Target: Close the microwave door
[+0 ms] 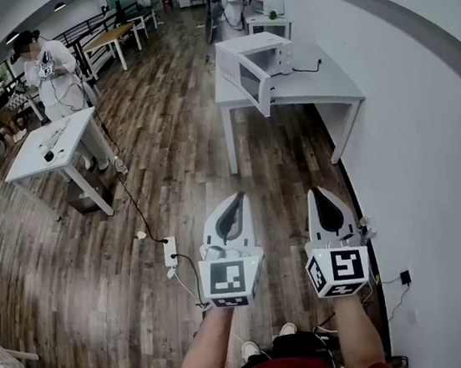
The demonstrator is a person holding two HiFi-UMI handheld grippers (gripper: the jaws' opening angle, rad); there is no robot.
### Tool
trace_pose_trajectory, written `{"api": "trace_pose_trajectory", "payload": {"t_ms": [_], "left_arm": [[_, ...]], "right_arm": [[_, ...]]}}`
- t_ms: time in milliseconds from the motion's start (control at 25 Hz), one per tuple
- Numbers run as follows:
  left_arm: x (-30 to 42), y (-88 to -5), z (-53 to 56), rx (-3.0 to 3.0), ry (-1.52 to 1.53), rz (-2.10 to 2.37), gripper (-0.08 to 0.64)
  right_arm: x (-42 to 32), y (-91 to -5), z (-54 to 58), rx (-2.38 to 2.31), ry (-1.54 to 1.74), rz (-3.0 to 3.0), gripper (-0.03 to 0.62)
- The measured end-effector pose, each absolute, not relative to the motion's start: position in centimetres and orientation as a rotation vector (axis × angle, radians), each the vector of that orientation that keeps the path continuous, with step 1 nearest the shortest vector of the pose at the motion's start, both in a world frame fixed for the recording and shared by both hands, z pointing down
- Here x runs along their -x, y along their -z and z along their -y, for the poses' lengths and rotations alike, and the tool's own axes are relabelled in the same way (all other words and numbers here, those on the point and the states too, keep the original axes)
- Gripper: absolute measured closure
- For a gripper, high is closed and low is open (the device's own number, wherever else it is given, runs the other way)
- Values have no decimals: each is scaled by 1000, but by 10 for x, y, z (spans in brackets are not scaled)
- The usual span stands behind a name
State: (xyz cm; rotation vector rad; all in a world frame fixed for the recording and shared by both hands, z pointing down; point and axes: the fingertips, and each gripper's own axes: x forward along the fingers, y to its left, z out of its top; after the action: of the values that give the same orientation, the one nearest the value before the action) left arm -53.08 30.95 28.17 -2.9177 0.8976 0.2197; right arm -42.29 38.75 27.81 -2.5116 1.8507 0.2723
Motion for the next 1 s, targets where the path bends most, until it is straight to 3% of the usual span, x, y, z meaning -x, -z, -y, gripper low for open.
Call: {"api": "trace_pose_trajectory", "payload": {"t_ms": [520, 1000], "left_arm": [[524, -282, -323, 2915, -206, -906, 534], [446, -274, -345, 2881, -229, -920, 532]], "right_arm": [[414, -274, -403, 2515, -268, -1811, 566], [342, -268, -415, 2446, -287, -1842, 566]]}}
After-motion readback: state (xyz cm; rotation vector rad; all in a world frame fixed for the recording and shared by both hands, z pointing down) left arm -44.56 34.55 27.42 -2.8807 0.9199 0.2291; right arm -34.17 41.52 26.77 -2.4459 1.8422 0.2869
